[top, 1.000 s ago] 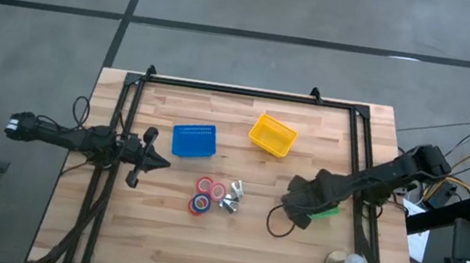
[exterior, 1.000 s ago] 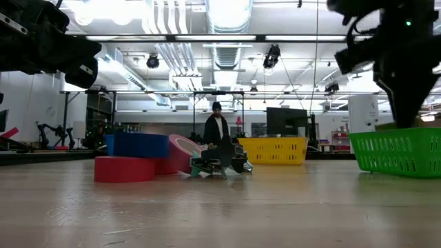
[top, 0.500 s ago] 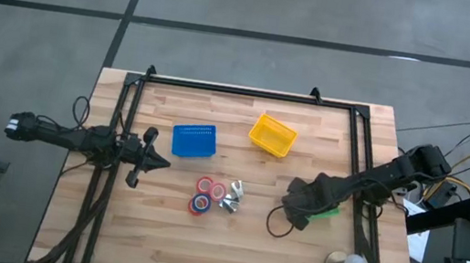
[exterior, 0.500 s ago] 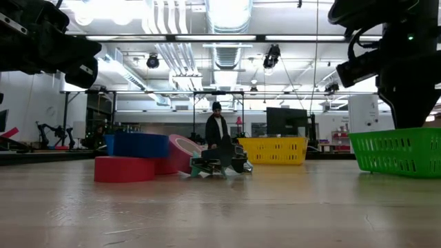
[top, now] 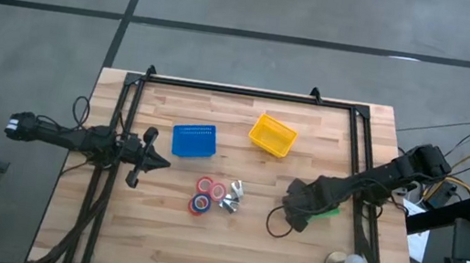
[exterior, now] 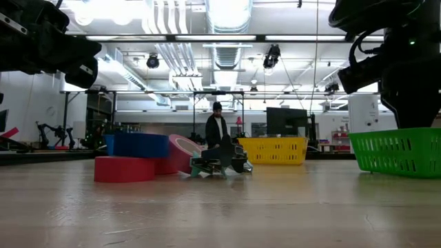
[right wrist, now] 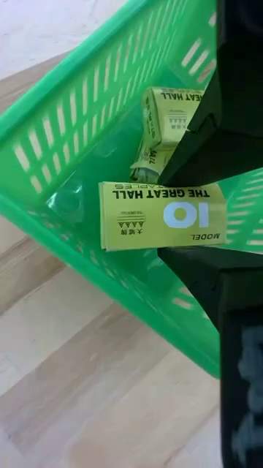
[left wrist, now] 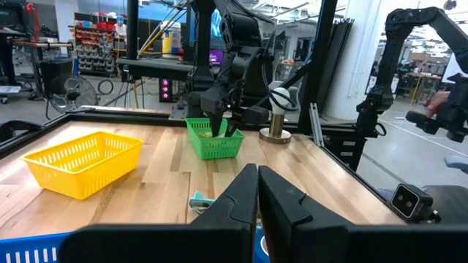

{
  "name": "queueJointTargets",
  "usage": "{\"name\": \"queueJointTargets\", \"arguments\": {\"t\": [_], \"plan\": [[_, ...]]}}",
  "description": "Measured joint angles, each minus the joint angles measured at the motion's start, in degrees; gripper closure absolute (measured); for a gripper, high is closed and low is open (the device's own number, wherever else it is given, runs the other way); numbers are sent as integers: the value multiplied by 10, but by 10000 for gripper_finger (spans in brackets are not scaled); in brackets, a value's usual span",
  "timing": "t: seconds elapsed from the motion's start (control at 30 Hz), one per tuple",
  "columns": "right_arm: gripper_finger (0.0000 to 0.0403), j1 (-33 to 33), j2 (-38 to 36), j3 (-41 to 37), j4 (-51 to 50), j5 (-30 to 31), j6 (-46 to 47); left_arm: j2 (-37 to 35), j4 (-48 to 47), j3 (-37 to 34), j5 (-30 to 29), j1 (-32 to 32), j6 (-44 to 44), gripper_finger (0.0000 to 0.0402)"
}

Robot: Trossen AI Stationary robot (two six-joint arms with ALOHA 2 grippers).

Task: Pick and place Stapler, Stapler remover, tape
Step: Put the green staple box into the green bin, then put the top blue staple remover into the yellow bin

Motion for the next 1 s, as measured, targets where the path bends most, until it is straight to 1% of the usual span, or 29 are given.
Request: {"name": "queueJointTargets", "arguments": {"t": [0.1, 0.2, 0.6, 0.83, 1.0], "plan": [[274, 0, 0, 0, 8, 0, 1, 0, 0, 0, 0, 0, 0, 385], [263, 0, 0, 0, 8, 1, 3, 0, 0, 0, 0, 0, 0, 385], [192, 0, -2, 4, -3, 2, 13, 0, 0, 0, 0, 0, 0, 385], [171, 0, -3, 39, -57, 4, 11, 0, 0, 0, 0, 0, 0, 385], [163, 0, -6, 77, -60, 34, -2, 0, 0, 0, 0, 0, 0, 385]]}}
